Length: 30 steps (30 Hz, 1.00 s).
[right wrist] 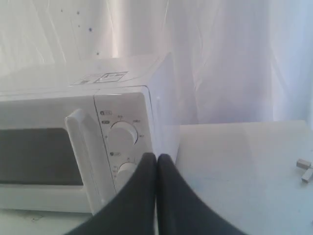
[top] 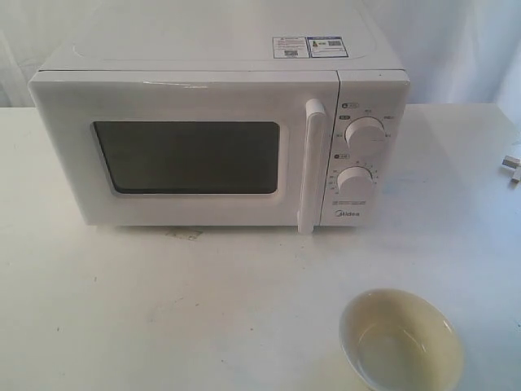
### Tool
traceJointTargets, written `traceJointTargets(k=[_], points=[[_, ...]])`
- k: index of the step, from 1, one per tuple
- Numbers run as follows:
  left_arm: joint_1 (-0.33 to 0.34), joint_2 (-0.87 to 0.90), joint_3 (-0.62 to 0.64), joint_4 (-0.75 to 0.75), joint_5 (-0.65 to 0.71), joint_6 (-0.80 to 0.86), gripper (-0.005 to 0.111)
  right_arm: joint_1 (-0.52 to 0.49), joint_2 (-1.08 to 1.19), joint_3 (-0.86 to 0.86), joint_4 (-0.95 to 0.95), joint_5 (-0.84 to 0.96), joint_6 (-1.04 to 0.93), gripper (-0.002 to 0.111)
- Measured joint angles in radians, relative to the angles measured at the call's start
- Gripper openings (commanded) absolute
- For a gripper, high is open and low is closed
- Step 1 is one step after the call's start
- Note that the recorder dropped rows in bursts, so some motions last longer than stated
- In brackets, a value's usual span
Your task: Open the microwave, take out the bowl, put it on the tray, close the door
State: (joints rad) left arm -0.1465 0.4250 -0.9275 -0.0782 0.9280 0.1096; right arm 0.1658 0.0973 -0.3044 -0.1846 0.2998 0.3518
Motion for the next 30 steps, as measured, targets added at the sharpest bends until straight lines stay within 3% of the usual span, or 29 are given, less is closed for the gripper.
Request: traceJointTargets(k=[11, 17, 30], points=[[0.0, 0.0, 0.0, 0.0, 0.0, 0.0, 0.0, -0.009, -0.086, 0.132, 0.007, -0.075, -0.154, 0.0], [0.0, 0.0, 0.0, 0.0, 0.0, 0.0, 0.0, -0.009, -0.086, 0.21, 0.141, -0.12, -0.329, 0.0], [0.0, 0.0, 0.0, 0.0, 0.0, 0.0, 0.0, -0.009, -0.086, 0.3, 0.185, -0.062, -0.363, 0.0]])
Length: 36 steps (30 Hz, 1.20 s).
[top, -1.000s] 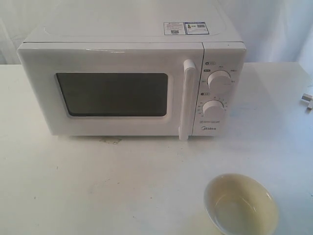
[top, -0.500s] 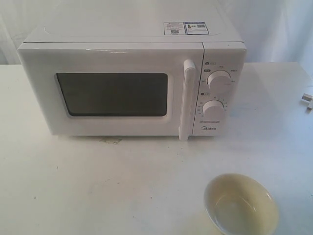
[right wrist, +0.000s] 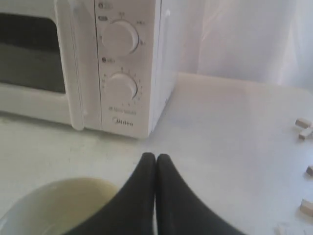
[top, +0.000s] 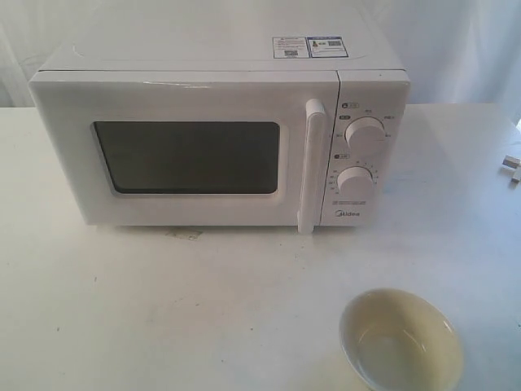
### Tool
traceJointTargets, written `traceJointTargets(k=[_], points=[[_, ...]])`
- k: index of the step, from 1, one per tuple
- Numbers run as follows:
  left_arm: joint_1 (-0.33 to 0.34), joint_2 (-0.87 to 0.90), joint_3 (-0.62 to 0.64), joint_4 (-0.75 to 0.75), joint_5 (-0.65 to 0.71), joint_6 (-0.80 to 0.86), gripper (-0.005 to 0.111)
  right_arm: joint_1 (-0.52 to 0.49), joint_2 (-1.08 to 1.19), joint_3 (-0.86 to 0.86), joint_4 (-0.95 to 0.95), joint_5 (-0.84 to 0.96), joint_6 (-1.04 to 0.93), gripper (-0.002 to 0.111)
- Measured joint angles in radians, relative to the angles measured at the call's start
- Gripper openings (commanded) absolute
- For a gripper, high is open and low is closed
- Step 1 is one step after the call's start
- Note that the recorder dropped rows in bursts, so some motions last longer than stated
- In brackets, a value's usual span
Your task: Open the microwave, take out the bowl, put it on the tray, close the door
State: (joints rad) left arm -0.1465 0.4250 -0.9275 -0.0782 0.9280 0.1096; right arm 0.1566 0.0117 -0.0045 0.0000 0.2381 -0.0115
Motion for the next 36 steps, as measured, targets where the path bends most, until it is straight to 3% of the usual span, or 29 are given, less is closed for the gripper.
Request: traceJointTargets(k=[5, 19, 36], points=[[0.0, 0.0, 0.0, 0.0, 0.0, 0.0, 0.0, -0.018, -0.006, 0.0, -0.025, 0.093, 0.0, 0.0], [0.0, 0.0, 0.0, 0.0, -0.003, 0.001, 0.0, -0.244, -0.006, 0.001, -0.035, 0.106, 0.011, 0.0], [0.0, 0.0, 0.0, 0.0, -0.003, 0.001, 0.0, -0.255, -0.006, 0.001, -0.035, 0.106, 0.011, 0.0]])
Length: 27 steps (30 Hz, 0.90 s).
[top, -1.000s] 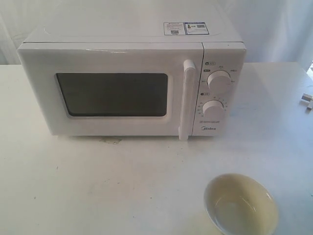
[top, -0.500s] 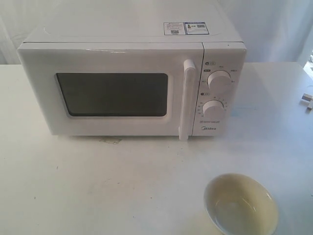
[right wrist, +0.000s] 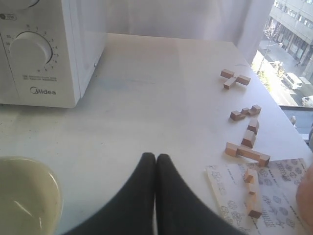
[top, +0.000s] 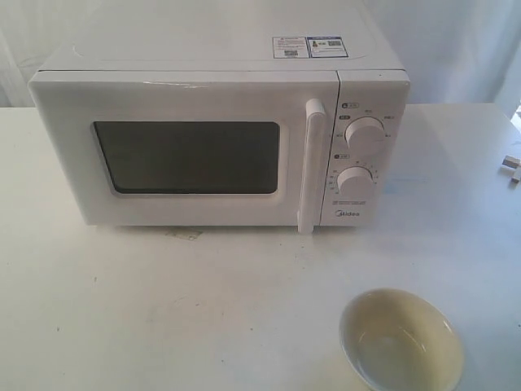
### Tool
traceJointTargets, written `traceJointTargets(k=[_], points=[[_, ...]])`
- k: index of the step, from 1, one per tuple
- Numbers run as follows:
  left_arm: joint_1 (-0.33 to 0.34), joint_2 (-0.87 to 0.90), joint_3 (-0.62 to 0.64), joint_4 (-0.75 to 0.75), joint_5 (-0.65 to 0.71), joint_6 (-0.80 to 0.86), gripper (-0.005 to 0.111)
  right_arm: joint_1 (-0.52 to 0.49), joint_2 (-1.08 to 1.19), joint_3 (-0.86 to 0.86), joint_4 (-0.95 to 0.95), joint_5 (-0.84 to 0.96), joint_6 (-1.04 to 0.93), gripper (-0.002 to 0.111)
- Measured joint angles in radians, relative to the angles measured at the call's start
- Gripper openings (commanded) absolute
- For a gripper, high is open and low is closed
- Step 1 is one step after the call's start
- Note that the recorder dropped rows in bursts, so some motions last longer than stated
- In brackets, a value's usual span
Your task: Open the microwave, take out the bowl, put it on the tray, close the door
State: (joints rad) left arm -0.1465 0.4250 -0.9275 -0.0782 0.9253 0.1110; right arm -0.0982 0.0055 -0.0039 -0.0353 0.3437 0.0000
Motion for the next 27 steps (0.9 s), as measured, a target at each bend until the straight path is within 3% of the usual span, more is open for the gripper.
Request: traceJointTargets(k=[20, 24, 27], points=[[0.014, -0.002, 0.0, 0.006, -0.006, 0.0, 0.0, 0.0, 0.0, 0.0, 0.0, 0.001, 0.0, 0.0], [0.079, -0.021, 0.057, 0.034, -0.131, 0.012, 0.0, 0.0, 0.0, 0.0, 0.0, 0.001, 0.0, 0.0], [0.17, -0.053, 0.158, 0.04, -0.333, 0.02, 0.0, 0.0, 0.0, 0.0, 0.0, 0.001, 0.0, 0.0]])
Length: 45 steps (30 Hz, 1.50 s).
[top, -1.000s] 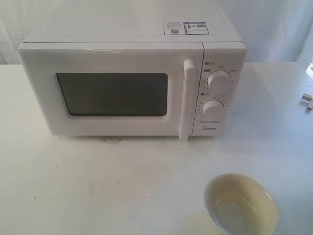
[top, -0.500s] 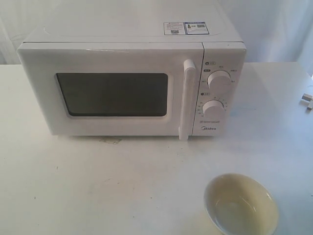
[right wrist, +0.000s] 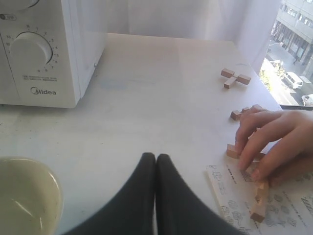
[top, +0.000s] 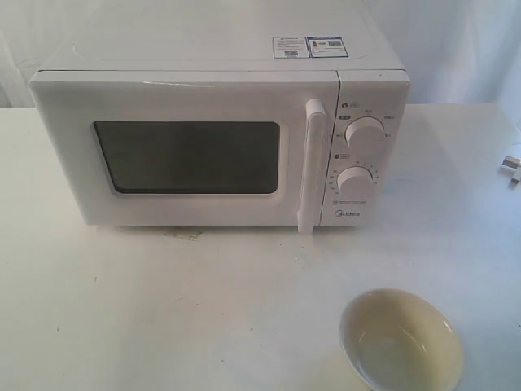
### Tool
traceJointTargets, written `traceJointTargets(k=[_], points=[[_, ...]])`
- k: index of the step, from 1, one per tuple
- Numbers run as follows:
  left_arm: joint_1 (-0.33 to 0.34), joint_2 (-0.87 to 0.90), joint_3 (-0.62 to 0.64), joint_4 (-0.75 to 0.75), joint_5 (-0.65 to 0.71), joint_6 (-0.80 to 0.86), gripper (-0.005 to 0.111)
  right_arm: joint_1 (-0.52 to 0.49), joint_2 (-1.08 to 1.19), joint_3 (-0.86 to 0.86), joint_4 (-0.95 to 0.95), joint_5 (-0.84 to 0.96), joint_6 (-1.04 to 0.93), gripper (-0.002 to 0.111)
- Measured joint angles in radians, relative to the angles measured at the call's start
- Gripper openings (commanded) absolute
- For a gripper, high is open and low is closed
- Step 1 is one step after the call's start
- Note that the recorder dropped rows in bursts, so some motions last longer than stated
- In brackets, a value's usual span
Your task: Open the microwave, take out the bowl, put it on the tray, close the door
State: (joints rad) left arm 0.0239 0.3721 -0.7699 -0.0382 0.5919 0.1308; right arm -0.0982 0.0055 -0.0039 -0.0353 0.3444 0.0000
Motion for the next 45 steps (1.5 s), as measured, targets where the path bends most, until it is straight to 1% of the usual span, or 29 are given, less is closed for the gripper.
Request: traceJointTargets(k=[2, 6, 7, 11, 13, 17, 19, 23, 26, 36, 41, 45], points=[[0.058, -0.02, 0.093, 0.002, -0.134, 0.0, 0.0, 0.0, 0.0, 0.0, 0.0, 0.002, 0.0, 0.0], [0.134, -0.032, 0.286, -0.036, -0.312, 0.0, 0.0, 0.0, 0.0, 0.0, 0.0, 0.002, 0.0, 0.0], [0.152, -0.033, 0.367, -0.067, -0.37, 0.0, 0.0, 0.0, 0.0, 0.0, 0.0, 0.002, 0.0, 0.0], [0.16, -0.083, 0.577, -0.096, -0.507, -0.002, 0.0, 0.0, 0.0, 0.0, 0.0, 0.002, 0.0, 0.0], [0.16, -0.126, 0.651, -0.099, -0.556, -0.024, 0.0, 0.0, 0.0, 0.0, 0.0, 0.002, 0.0, 0.0], [0.16, -0.215, 0.758, -0.099, -0.592, -0.092, 0.0, 0.0, 0.0, 0.0, 0.0, 0.002, 0.0, 0.0], [0.16, -0.259, 0.764, -0.099, -0.563, -0.104, 0.0, 0.0, 0.0, 0.0, 0.0, 0.002, 0.005, 0.0], [0.16, -0.337, 0.764, -0.099, -0.439, -0.109, 0.0, 0.0, 0.0, 0.0, 0.0, 0.002, 0.005, 0.0], [0.16, -0.356, 0.766, -0.1, -0.382, -0.109, 0.0, 0.0, 0.0, 0.0, 0.0, 0.002, 0.005, 0.0], [0.158, -0.367, 0.767, -0.106, -0.363, -0.109, 0.0, 0.0, 0.0, 0.0, 0.0, 0.002, 0.005, 0.0], [0.117, -0.367, 0.767, -0.106, -0.363, -0.109, 0.0, 0.0, 0.0, 0.0, 0.0, 0.002, 0.005, 0.0], [0.106, -0.367, 0.767, -0.104, -0.363, -0.101, 0.0, 0.0, 0.0, 0.0, 0.0, 0.002, 0.007, 0.0]])
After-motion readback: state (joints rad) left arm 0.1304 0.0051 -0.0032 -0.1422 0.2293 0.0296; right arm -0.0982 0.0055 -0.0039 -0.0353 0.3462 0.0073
